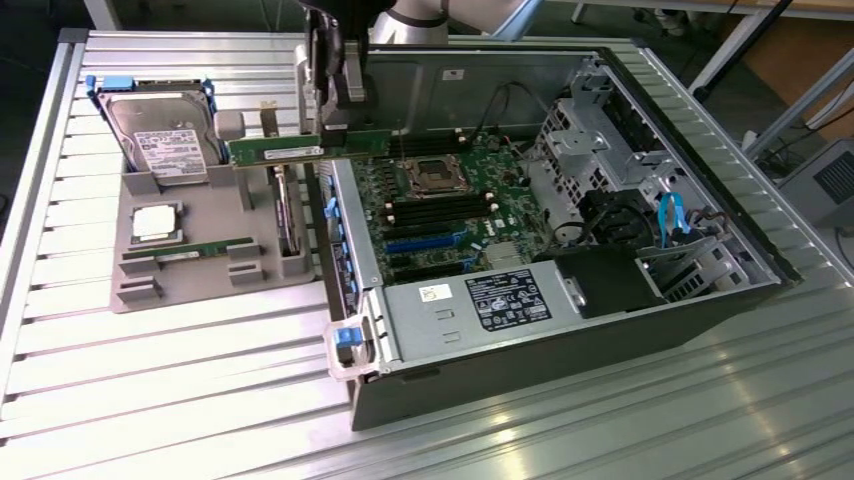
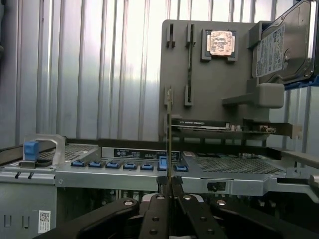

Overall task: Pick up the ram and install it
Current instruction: 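Pick up the ram and move it above insertion slot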

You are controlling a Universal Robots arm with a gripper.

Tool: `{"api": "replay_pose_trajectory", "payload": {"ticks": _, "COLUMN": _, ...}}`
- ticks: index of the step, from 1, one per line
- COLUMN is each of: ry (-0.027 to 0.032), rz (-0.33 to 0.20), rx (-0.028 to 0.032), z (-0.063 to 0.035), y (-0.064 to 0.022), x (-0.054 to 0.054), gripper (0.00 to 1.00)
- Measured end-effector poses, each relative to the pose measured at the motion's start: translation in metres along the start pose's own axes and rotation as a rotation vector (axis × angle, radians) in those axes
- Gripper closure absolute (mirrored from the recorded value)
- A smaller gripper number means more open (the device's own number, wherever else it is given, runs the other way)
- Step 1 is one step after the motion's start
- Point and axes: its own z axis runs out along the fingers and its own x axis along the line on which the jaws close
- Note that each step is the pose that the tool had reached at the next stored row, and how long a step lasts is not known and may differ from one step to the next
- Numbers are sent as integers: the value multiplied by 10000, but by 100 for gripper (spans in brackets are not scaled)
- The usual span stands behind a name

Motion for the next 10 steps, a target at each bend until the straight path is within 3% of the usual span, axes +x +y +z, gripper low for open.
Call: {"api": "replay_pose_trajectory", "payload": {"ticks": 10, "ry": -1, "rz": 0, "rx": -26, "z": -3, "y": -123, "x": 7, "gripper": 88}}
